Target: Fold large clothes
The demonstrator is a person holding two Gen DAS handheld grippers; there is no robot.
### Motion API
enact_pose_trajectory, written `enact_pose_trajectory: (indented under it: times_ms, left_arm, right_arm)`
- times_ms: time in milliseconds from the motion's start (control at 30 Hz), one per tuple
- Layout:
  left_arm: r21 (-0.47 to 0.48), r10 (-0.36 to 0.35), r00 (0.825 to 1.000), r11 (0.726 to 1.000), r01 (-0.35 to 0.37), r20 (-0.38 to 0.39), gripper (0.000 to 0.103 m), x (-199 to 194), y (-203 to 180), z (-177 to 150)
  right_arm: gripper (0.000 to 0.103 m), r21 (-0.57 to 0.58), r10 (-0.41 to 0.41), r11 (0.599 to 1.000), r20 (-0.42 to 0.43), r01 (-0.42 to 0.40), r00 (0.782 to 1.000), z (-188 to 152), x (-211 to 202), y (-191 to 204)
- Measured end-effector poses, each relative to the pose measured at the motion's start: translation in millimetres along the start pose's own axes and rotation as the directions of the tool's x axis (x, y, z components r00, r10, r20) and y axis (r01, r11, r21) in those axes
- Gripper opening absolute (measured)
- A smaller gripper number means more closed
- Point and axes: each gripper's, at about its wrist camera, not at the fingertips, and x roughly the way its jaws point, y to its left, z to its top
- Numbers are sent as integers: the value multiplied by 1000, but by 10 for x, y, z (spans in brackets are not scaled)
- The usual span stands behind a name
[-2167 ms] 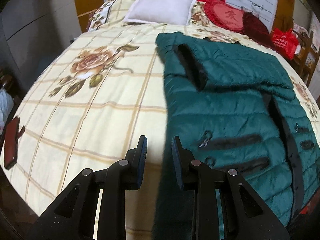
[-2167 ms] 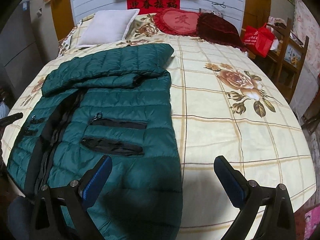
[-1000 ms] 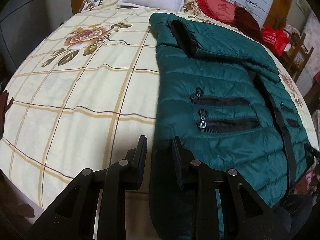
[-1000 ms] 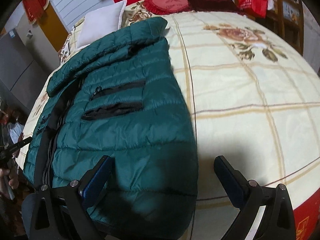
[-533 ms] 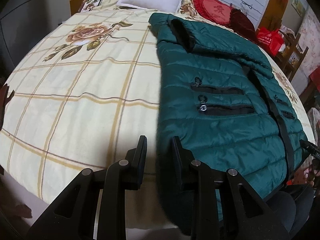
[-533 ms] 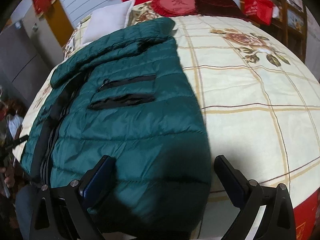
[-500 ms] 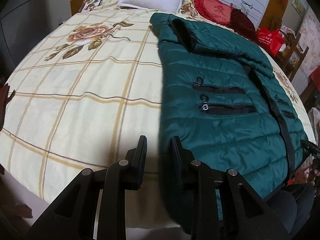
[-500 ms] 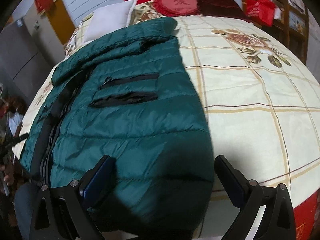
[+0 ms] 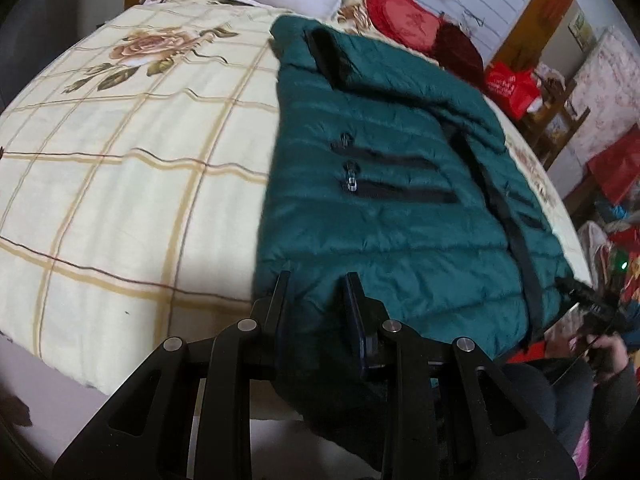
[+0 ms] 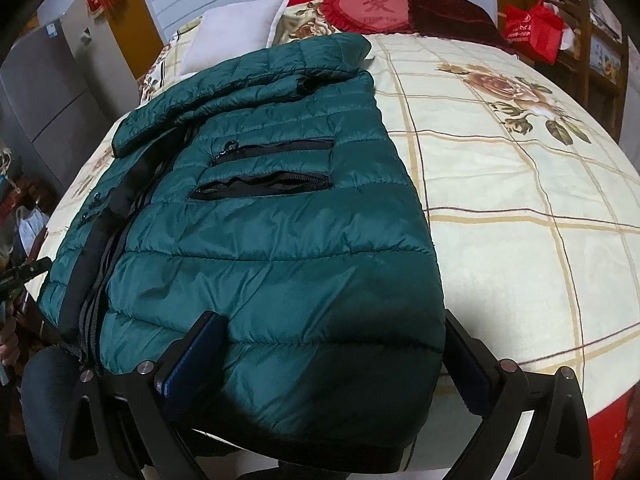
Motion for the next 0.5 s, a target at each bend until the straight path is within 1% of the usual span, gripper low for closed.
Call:
enact_pose_trajectory:
  times_ms: [67,200,267,300,333,367,400,433,500]
  left_arm:
    - [-3,-8,1000,1000,8,8,25,30,21,-15]
    - [-44,-55,998,997,56,17,25,14,159,11]
    - [-60,-53,998,997,54,16,25,13,238,21]
    - [-62,-43,999,997,44,14,36,18,267,18]
    - [-66,-33,999,997,34,10,64,19,291,3]
    - [-72,-48,999,996,49,19,71,19,317,-7]
    - [-79,-81,996,993,84,36,73,7,338,-21]
    - [-84,-105,994,991,108,35,73,9,349,-34]
    - [-55,-116,992,991,118,41,75,6,318,-64]
  right_arm:
    - [103,-3,-6,1000,2,6,1000,-4,0,1]
    - [103,-6,-5,1000,7,5,1000,-15,-11,-8]
    - [103,-5,-2,1000,7,2,1000,-20,-18,-13]
    - [103,-4,1,1000,10,-1,1000,-24,-22,-19]
    - [103,2,4,1000,17,-4,1000,-33,-31,-23]
    - [103,9,7,1000,27,-8,1000,-42,-37,-32]
    - [103,16,11,1000,39,-12,999,-55,-45,-41]
    - [103,16,12,1000,41,-13,999,-60,-49,-44]
    - [103,5,7,1000,32,-7,999,-54,-43,-29]
